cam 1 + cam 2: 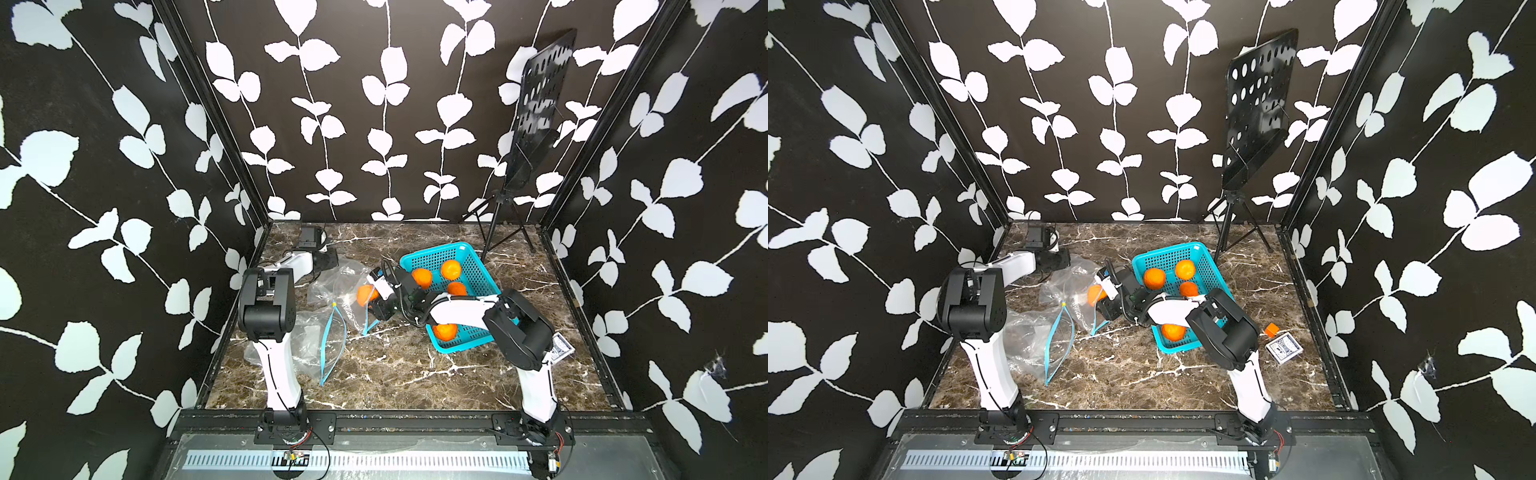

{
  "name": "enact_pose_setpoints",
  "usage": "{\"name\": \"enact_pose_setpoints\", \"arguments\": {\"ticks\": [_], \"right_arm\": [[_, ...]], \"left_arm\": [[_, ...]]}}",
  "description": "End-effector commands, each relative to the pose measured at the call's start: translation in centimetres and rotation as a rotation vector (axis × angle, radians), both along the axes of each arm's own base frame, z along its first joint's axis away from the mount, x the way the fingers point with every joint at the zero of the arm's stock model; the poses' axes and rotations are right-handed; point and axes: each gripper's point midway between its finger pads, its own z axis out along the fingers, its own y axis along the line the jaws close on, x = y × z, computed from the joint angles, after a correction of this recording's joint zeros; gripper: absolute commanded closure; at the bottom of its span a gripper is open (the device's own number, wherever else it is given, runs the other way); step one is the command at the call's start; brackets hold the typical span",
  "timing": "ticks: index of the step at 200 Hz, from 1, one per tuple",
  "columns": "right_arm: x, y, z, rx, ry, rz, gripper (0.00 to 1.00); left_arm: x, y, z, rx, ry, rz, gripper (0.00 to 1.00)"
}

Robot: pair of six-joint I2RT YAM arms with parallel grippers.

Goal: Open the zip-top bag and take out the orange
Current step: Pick up the orange from the zipper food storage bag, then place the orange in the basket.

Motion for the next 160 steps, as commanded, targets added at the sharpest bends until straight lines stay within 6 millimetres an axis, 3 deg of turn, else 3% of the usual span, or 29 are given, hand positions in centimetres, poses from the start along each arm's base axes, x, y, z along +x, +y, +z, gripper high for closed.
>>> {"name": "enact_pose_setpoints", "arguments": {"ticks": [1, 53, 75, 111, 116, 146, 160], "right_arm": [[-0.3, -0.3, 3.6, 0.043, -0.065, -0.007, 0.58], [-1.1, -2.4, 8.5, 0.085, -0.114, -0.028, 0.59], [-1.2, -4.3, 9.5, 0.047, -0.13, -0.064, 0.6], [0.6, -10.3, 8.7, -0.049, -0.067, -0.205, 0.61], [0.8, -11.4, 9.8, -0.035, -0.075, -0.23, 0.61], [2.8, -18.1, 9.2, -0.15, -0.053, -0.412, 0.6], [3.7, -20.6, 8.7, -0.195, -0.041, -0.484, 0.6]], "left_arm": [[0.6, 2.2, 2.4, 0.014, -0.043, 0.057, 1.0], [0.6, 2.3, 2.8, 0.003, -0.06, 0.054, 1.0], [0.5, 2.8, 3.0, 0.027, -0.068, 0.069, 1.0], [0.5, 2.8, 3.7, 0.019, -0.08, 0.072, 1.0], [0.6, 2.8, 3.9, 0.018, -0.083, 0.073, 1.0], [0.4, 2.6, 4.6, 0.01, -0.101, 0.073, 1.0], [0.3, 2.8, 5.1, 0.018, -0.111, 0.08, 0.88]]}}
